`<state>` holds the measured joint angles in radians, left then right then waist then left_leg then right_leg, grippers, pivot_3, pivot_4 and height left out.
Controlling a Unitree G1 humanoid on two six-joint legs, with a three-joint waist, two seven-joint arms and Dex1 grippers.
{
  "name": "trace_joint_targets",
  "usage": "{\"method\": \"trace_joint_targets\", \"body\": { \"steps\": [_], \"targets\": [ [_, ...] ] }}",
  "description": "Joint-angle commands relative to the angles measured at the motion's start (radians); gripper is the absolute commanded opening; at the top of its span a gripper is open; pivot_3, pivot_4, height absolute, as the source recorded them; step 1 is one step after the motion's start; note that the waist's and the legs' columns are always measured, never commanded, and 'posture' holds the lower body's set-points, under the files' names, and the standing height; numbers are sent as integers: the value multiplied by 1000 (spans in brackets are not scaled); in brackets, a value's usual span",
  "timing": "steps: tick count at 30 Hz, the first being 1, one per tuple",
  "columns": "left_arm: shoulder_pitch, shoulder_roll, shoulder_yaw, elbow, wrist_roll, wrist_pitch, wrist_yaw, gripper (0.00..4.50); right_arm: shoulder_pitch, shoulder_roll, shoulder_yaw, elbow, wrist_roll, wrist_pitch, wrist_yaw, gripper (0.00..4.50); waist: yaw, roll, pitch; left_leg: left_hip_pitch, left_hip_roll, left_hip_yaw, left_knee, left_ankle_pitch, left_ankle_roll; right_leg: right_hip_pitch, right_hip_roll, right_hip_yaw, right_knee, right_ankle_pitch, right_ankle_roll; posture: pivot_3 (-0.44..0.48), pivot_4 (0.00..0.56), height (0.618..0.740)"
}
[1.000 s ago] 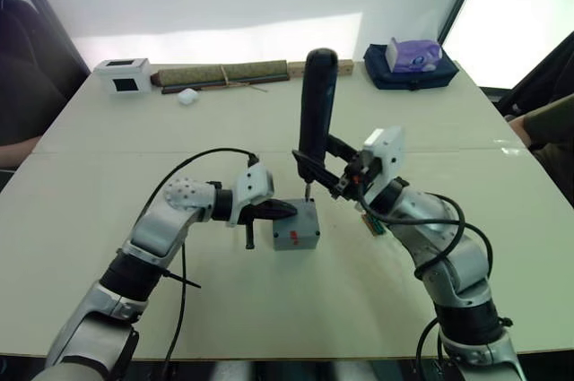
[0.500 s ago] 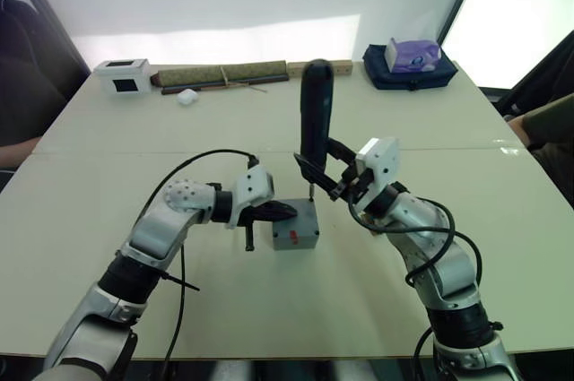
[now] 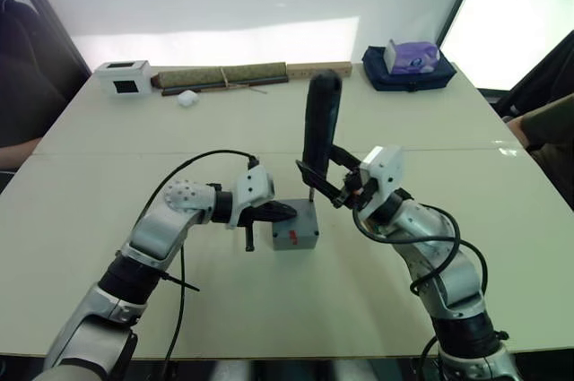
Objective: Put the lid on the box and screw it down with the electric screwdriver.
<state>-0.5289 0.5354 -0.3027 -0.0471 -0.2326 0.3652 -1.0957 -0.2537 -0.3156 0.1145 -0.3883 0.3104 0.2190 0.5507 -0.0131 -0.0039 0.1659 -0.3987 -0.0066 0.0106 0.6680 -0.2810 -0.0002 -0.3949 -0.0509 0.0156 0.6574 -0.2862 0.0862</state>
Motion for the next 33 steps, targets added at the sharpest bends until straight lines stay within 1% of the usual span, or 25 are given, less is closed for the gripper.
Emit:
{"method": "trace_joint_targets", "body": {
  "steps": [1,2,6,12,25,28,33],
  "targets": [
    [17,2,-33,22,29,17,-4,0,29,-16,40,19,-28,45,6,1873,-2,0,0,3,0,0,-1,0,0,3,0,0,-1,0,0,0,150,740],
    [17,2,-33,24,30,17,-5,0,29,-16,42,23,-33,52,2,1873,-2,-1,-1,8,0,0,-2,0,0,8,0,0,-1,0,0,0,150,740],
    [18,2,-38,30,38,12,-9,0,18,-18,44,43,-42,107,-20,1873,-2,-4,-7,9,2,0,-2,0,0,8,0,0,-1,0,0,0,150,740],
    [30,4,-45,23,43,10,-4,0,12,-21,44,60,-45,189,-51,1873,-1,-5,-14,9,2,0,-2,0,0,8,-1,0,-1,0,-1,0,150,740],
    [37,5,-50,19,47,16,3,0,34,-29,54,82,-47,210,-50,1873,-1,-9,-30,10,2,0,-3,0,0,10,-6,-1,-4,-2,-5,0,150,740],
    [36,6,-51,20,46,18,3,0,28,-32,53,82,-47,212,-48,1873,-1,-9,-30,10,2,0,-4,-1,0,10,-7,-1,-5,-4,-8,0,150,740],
    [35,5,-51,22,45,18,2,0,11,-32,42,66,-37,211,-47,1873,-1,-9,-30,10,2,0,-5,-1,0,10,-8,-1,-6,-4,-8,0,150,740]
  ]
}}
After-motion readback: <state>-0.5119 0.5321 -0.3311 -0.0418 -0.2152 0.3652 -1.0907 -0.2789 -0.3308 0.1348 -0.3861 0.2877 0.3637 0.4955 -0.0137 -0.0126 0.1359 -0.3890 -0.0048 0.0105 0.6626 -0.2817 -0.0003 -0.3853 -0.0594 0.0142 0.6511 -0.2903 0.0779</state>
